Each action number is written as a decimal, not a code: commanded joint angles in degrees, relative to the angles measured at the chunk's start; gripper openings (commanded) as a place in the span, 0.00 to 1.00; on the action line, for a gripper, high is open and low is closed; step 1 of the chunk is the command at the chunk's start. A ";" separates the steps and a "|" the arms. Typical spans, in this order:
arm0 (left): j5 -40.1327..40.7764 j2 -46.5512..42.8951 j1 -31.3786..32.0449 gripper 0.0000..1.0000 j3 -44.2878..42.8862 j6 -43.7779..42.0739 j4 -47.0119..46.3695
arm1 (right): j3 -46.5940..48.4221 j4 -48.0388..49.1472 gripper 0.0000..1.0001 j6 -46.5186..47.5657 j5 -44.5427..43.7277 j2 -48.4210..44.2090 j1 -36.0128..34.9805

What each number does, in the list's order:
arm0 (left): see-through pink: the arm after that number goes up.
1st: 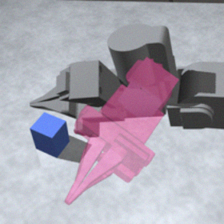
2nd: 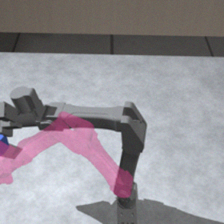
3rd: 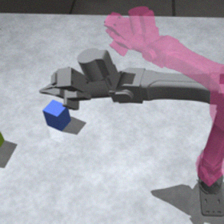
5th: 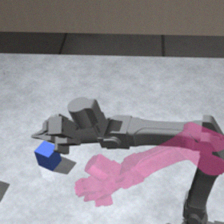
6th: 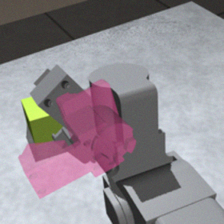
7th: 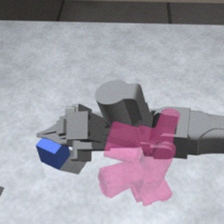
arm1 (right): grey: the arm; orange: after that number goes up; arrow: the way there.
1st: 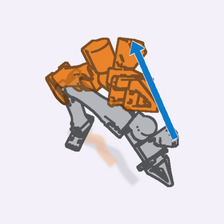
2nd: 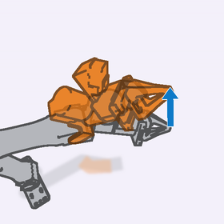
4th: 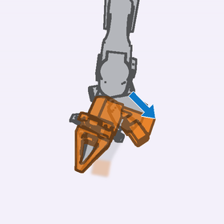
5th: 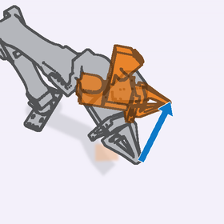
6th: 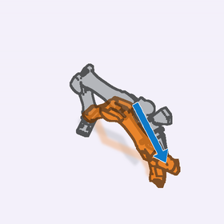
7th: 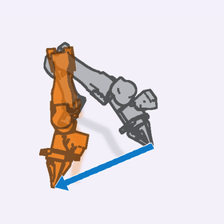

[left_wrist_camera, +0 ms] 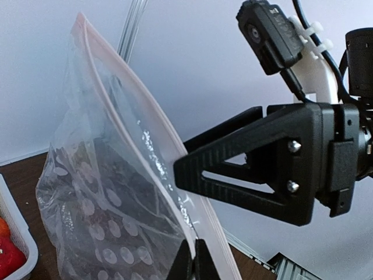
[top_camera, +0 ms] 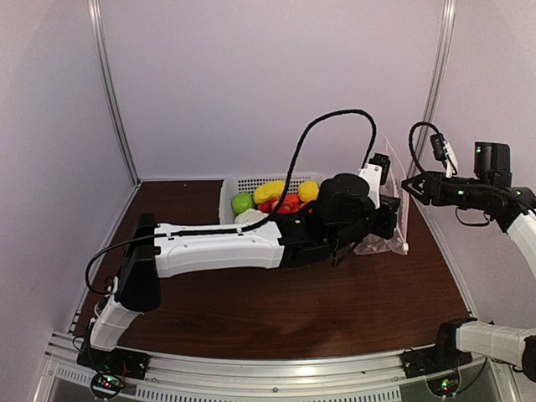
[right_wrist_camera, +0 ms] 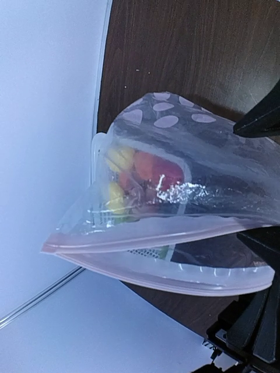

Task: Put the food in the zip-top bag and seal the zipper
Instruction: Adjust the zipper on the food storage bag.

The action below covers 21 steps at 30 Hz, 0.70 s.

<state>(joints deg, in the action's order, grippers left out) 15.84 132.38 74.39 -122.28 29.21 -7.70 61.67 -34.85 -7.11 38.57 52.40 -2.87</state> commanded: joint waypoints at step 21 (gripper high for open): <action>21.97 0.43 -0.48 0.00 -4.00 -3.86 12.02 | 7.23 -13.05 0.00 9.44 -17.22 1.69 2.08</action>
<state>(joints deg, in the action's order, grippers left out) 24.93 133.03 75.02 -124.22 25.17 -2.39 64.64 -41.98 -2.72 29.04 55.07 -2.02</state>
